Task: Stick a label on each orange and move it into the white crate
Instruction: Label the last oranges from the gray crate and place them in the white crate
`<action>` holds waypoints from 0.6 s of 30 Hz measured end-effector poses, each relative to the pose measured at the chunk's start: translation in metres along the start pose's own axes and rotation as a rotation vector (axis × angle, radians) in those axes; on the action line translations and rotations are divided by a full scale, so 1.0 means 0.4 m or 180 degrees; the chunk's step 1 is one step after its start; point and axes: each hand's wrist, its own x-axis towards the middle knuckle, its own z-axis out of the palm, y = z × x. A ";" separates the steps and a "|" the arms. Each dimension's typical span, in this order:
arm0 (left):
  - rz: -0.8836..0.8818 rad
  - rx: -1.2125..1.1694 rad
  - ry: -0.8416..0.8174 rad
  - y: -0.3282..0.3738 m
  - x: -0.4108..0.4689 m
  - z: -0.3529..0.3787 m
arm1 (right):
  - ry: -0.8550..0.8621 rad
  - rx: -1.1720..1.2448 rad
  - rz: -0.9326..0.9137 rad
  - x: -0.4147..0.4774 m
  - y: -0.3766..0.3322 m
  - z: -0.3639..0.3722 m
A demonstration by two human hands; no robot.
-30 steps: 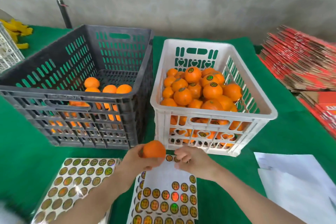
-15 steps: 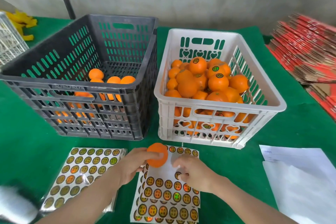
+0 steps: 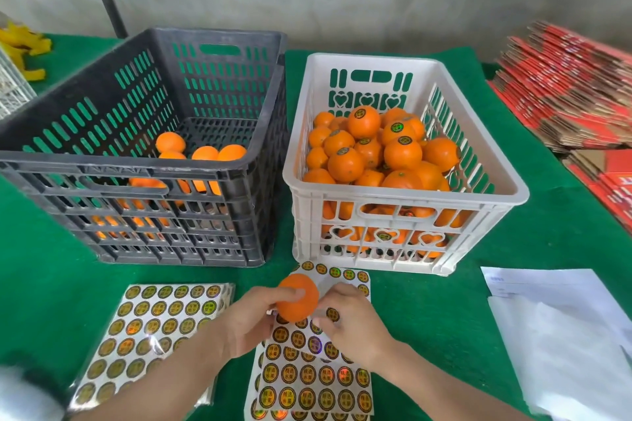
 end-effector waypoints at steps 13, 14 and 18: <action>0.0026 -0.0732 -0.0160 -0.024 0.008 -0.011 | 0.0400 0.0044 0.0364 -0.021 -0.046 0.058; 0.0024 -0.0722 -0.0183 -0.026 0.008 -0.012 | 0.0441 0.0101 0.0382 -0.022 -0.048 0.061; 0.0083 -0.0669 -0.0270 -0.026 0.007 -0.015 | 0.0538 0.0376 0.0604 -0.022 -0.045 0.065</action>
